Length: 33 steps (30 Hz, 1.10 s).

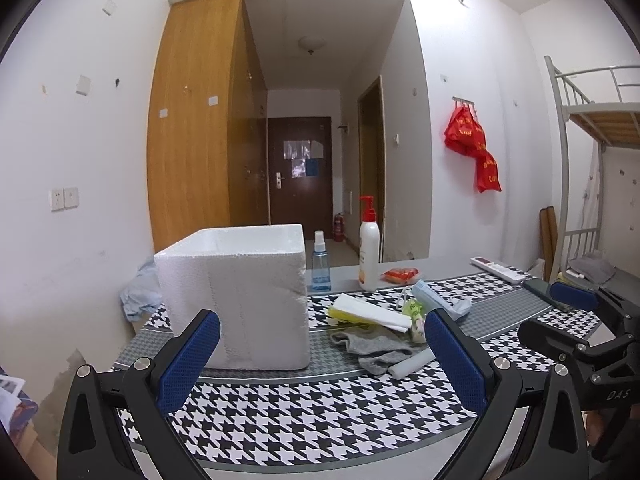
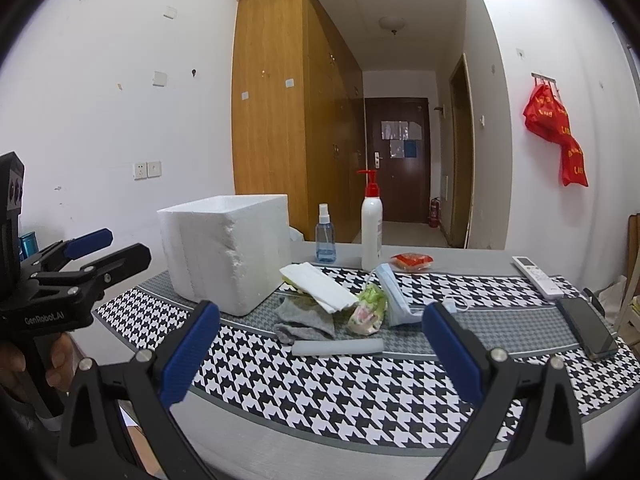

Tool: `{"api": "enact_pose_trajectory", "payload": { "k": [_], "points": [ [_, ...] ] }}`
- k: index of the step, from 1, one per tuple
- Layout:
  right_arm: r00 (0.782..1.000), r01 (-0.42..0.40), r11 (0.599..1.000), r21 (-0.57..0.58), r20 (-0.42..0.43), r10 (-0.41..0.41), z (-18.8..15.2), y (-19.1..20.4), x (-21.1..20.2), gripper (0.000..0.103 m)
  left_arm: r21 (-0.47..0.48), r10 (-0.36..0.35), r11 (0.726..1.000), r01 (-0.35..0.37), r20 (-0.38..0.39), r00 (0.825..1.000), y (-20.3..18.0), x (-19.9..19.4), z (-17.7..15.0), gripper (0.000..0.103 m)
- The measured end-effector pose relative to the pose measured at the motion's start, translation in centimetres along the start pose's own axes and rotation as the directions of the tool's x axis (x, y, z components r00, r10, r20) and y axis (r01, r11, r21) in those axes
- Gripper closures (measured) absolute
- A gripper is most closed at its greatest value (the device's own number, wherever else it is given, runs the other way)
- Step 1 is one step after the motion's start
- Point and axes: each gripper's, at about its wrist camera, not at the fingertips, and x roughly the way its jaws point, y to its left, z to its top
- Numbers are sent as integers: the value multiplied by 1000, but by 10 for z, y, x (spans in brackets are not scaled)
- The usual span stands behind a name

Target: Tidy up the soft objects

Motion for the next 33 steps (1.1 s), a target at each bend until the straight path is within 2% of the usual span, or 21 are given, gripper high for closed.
{"api": "enact_pose_trajectory", "payload": {
  "k": [12,33],
  "points": [
    [1000,4,1000,-11,9,-4,0,1,-2,0,11,17,1000,-17,-10,1000,-2,3,-2,1],
    [1000,3,1000,-15,6,-3,6,-2,-2,0,8,0,1000,0,-20,1000,-1,7,1,1]
  ]
}}
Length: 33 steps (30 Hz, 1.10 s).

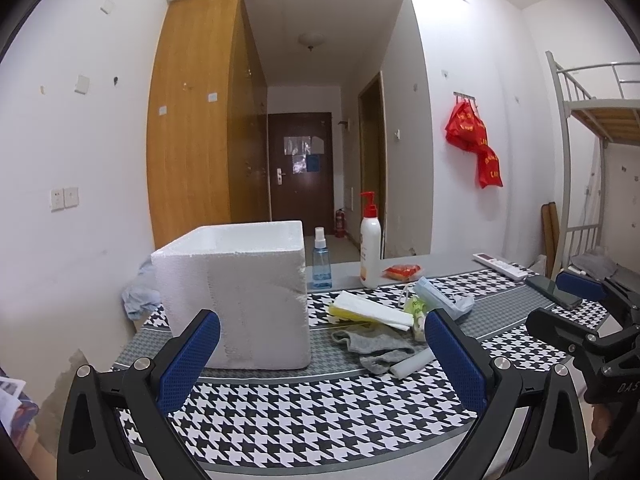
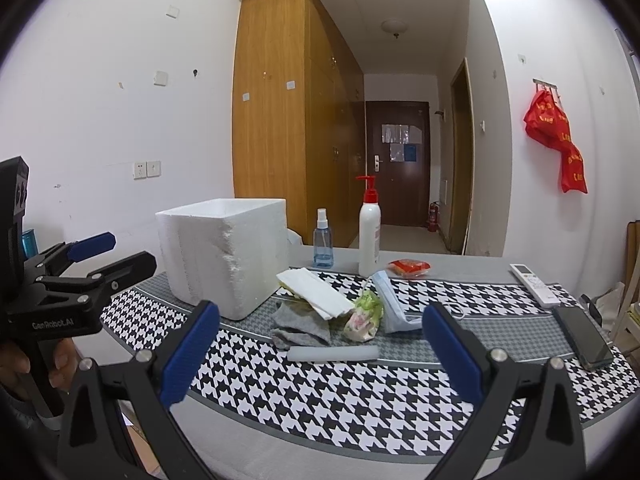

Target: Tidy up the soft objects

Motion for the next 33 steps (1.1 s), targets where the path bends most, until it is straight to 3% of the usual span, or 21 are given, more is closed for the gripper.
{"api": "enact_pose_trajectory", "payload": {
  "k": [21,33],
  "points": [
    [996,15,999,38,-86,-12,7,-33,32,0,12,-118,993,120,-115,986,-22,44,8,1],
    [991,38,998,41,-133,-32,8,-52,50,0,7,-122,992,125,-178,976,-33,80,12,1]
  ]
}}
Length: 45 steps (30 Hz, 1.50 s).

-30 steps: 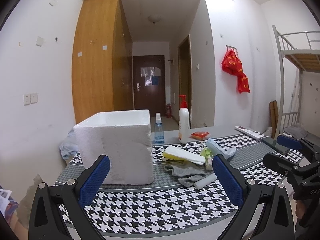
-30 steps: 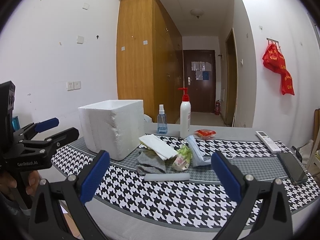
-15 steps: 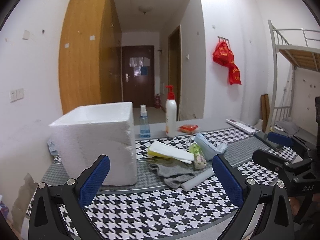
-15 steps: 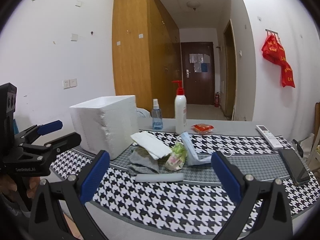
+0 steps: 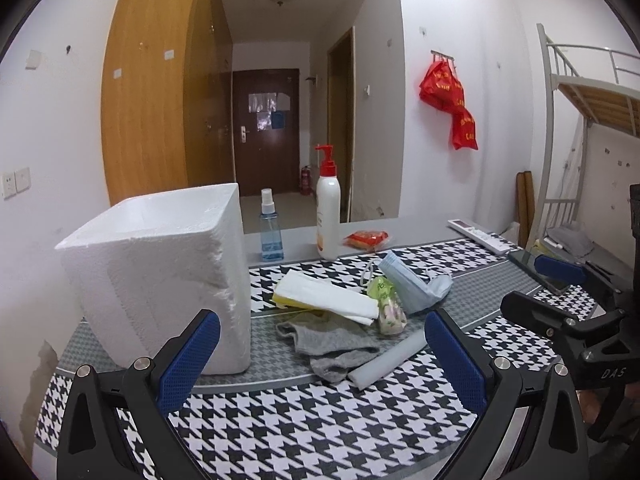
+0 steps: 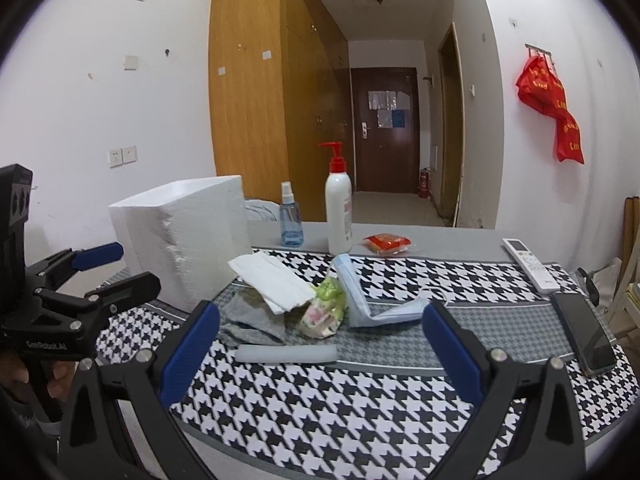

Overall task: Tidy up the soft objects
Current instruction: 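Move both tools toward the white cloth and blue face mask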

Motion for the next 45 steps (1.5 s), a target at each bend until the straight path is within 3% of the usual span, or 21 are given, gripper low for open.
{"api": "enact_pose_trajectory", "payload": {
  "k": [4,19,25,32,45],
  "points": [
    [999,26,999,-19,-18,-27,2,-4,8,0,-5,-14,1000,14,-20,1000,-2,13,3,1],
    [996,-10,999,38,-89,13,6,-30,42,0,19,-51,998,53,-103,993,-8,60,14,1],
    [991,33,999,9,-129,-31,7,-34,57,0,63,-46,997,53,-120,992,-9,76,20,1],
    [984,-35,998,61,-171,45,12,-47,74,1,73,-62,995,74,-157,986,-6,96,24,1],
    [973,-4,998,62,-230,18,16,-57,98,1,89,-62,992,87,-253,966,-8,130,25,1]
  ]
}}
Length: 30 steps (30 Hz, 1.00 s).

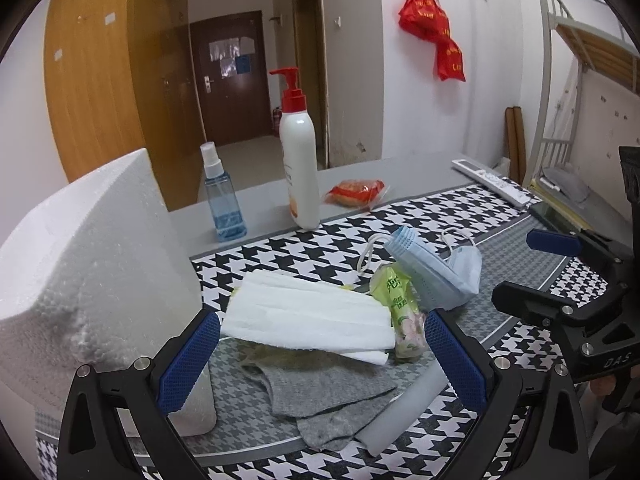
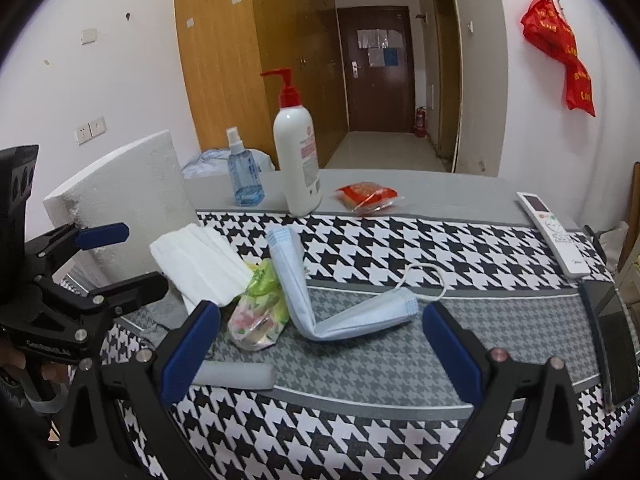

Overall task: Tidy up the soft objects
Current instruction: 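Move both tools toward the white cloth and blue face mask, then close the left gripper on the folded white cloth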

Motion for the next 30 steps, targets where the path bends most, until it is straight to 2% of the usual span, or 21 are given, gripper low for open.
{"api": "enact_pose_trajectory", "payload": {
  "k": [13,16,18,23,30],
  "points": [
    [999,-23,999,28,-32,24,-1,-10,5,1,6,2,1000,-1,-58,998,-8,30,1,1],
    [998,-28,999,26,-47,29,-3,-10,7,1,29,49,998,-48,-46,998,-8,35,-3,5],
    [998,-27,999,22,-54,28,-4,-10,8,1,44,51,998,-49,-53,997,-9,38,-6,10],
    [998,-31,999,13,-61,32,-5,-10,8,1,26,28,999,-25,-112,993,-5,51,-13,32],
    [995,-30,1000,8,-94,31,-3,-12,16,1,18,15,1000,-13,-132,991,1,56,-17,60]
  ]
}}
